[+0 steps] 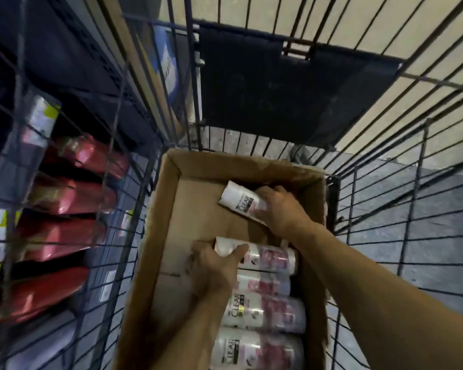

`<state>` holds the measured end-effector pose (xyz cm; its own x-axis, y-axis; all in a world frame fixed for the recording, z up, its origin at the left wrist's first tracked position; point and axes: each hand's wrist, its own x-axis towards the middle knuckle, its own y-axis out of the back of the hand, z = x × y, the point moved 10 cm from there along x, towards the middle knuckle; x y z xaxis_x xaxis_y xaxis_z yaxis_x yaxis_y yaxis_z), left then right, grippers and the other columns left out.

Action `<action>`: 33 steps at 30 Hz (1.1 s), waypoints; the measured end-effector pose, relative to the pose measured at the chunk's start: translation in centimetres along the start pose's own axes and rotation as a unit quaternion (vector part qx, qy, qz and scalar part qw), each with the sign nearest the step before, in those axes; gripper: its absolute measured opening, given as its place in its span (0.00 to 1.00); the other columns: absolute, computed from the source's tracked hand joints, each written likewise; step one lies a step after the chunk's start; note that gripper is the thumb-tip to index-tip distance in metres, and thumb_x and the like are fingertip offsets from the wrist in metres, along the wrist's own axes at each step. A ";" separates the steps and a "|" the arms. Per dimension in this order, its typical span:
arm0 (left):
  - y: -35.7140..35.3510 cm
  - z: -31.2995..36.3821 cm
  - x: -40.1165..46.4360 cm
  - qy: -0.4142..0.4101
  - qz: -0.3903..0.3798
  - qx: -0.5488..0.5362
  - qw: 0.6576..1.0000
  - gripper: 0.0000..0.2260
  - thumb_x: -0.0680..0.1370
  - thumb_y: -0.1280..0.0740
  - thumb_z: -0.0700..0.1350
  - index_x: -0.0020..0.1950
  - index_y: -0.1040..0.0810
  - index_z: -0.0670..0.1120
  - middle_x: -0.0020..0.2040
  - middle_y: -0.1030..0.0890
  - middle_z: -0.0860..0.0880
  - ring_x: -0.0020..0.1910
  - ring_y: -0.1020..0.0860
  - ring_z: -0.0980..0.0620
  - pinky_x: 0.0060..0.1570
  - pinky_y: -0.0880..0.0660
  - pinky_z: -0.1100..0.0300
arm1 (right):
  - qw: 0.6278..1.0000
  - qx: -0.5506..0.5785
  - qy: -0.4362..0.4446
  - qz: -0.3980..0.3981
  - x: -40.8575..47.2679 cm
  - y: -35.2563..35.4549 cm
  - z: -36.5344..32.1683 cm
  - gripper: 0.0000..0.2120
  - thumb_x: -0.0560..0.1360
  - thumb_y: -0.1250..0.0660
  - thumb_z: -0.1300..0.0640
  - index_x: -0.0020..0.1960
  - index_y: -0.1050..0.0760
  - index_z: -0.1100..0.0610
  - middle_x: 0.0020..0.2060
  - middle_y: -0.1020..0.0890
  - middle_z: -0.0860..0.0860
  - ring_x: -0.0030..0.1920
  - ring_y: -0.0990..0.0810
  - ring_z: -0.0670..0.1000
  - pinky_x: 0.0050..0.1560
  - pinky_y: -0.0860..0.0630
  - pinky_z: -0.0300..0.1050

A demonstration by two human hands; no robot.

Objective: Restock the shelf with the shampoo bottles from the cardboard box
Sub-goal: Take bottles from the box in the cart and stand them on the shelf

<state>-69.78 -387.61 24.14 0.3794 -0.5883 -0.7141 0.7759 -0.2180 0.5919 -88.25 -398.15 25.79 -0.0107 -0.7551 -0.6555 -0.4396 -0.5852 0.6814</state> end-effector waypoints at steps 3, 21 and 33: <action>0.1 0.8 0.2 0.004 0.032 -0.063 0.997 0.34 0.52 0.28 0.71 0.50 0.19 0.51 0.46 0.16 0.52 0.46 0.18 0.48 0.46 0.20 0.52 | 0.997 0.072 -0.011 -0.025 0.2 -0.6 0.8 0.23 0.76 0.31 0.48 0.69 0.31 0.49 0.62 0.24 0.53 0.61 0.25 0.55 0.63 0.28 0.52; 12.2 8.4 -8.8 -0.076 -0.068 -0.433 0.896 0.12 0.71 0.25 0.38 0.53 0.18 0.45 0.44 0.13 0.48 0.41 0.14 0.50 0.35 0.20 0.59 | 0.946 0.307 0.094 0.039 -11.9 7.8 -5.9 0.18 0.74 0.29 0.47 0.62 0.29 0.45 0.56 0.21 0.45 0.53 0.19 0.49 0.48 0.17 0.51; 46.0 1.3 -37.3 -0.324 0.171 -0.395 0.842 0.15 0.69 0.23 0.40 0.52 0.20 0.50 0.48 0.14 0.53 0.47 0.17 0.56 0.50 0.20 0.55 | 0.857 0.355 0.371 0.054 -42.4 18.0 -32.3 0.14 0.70 0.25 0.64 0.52 0.23 0.52 0.45 0.15 0.50 0.42 0.17 0.47 0.39 0.22 0.33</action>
<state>-48.90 -376.69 78.46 0.4931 -0.8688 -0.0465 0.8673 0.4866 0.1051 -66.76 -386.24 76.36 0.3723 -0.9275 -0.0344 -0.9100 -0.3720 0.1830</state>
